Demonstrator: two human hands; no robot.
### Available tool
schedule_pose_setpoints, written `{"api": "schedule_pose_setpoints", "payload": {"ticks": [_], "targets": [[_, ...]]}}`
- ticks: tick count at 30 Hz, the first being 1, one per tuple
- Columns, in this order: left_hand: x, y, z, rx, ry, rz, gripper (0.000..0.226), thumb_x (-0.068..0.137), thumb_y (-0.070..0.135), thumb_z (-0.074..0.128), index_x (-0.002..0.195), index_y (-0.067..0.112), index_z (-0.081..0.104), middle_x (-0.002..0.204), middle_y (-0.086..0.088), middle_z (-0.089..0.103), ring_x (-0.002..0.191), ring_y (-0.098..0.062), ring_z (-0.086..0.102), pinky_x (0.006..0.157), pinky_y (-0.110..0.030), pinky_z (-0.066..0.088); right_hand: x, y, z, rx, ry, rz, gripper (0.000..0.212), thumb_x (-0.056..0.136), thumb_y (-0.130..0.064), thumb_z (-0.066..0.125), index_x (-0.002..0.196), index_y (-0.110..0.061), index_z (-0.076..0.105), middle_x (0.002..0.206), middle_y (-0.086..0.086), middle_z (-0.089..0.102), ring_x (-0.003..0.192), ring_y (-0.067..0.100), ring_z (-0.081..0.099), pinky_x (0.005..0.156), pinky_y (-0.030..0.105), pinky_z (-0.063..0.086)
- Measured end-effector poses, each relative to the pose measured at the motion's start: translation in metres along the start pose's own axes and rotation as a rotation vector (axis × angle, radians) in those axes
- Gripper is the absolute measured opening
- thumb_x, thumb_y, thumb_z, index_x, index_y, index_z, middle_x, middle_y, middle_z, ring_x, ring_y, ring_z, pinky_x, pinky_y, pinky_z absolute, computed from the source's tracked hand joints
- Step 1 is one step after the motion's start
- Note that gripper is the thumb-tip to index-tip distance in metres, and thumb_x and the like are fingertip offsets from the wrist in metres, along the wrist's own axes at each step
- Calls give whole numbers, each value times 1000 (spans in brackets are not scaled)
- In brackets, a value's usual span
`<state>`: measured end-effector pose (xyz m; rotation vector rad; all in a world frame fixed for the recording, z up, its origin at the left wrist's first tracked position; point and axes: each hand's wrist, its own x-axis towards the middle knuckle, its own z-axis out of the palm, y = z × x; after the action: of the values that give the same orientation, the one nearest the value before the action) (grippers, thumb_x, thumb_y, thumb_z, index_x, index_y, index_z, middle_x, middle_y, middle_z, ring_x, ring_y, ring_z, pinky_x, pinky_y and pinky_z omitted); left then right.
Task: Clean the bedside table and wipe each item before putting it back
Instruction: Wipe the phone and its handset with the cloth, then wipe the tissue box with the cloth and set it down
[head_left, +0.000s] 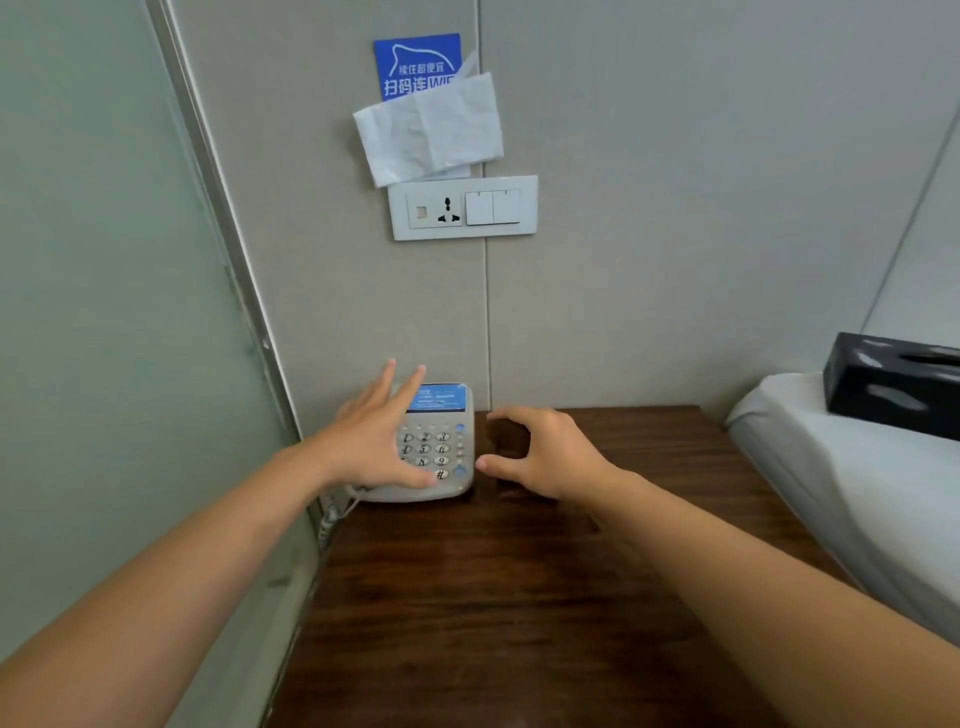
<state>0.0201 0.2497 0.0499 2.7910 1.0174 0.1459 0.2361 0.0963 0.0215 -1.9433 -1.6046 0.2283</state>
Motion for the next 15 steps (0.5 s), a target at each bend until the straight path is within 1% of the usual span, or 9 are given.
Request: {"api": "schedule_pose_setpoints", "payload": {"ticks": [3, 6, 9, 11, 15], "targets": [[2, 53, -8, -111, 30, 159, 128, 73, 66, 82, 163, 43, -6, 172, 6, -16, 160, -17, -5, 127, -40, 11, -30, 15, -34, -29, 41, 24, 71, 75, -66, 78, 137, -38, 58, 126, -3, 65, 119, 16, 59, 104, 35, 50], [8, 107, -9, -178, 20, 273, 118, 77, 58, 84, 163, 44, 5, 173, 13, -7, 159, -9, 1, 123, -31, 15, -65, 36, -72, -79, 78, 64, 70, 74, -65, 80, 134, -40, 53, 118, -4, 55, 110, 18, 58, 100, 34, 50], [19, 160, -5, -231, -8, 355, 114, 77, 57, 84, 162, 46, 9, 172, 15, -4, 158, -8, 3, 124, -32, 19, -105, 57, -111, -121, 114, 125, 67, 76, -63, 80, 133, -38, 54, 114, -7, 52, 105, 15, 57, 98, 30, 50], [29, 195, 0, -245, -35, 410, 113, 77, 58, 84, 162, 45, 10, 172, 14, -1, 158, -9, 4, 124, -33, 19, -132, 73, -137, -140, 149, 173, 69, 76, -65, 80, 134, -37, 55, 117, -7, 56, 106, 13, 57, 98, 29, 50], [42, 255, 9, -255, -68, 506, 109, 79, 56, 84, 162, 44, 14, 172, 10, 6, 157, -10, 11, 118, -29, 22, -177, 98, -177, -176, 209, 233, 76, 73, -69, 79, 137, -37, 55, 123, -6, 63, 110, 12, 60, 99, 31, 51]]}}
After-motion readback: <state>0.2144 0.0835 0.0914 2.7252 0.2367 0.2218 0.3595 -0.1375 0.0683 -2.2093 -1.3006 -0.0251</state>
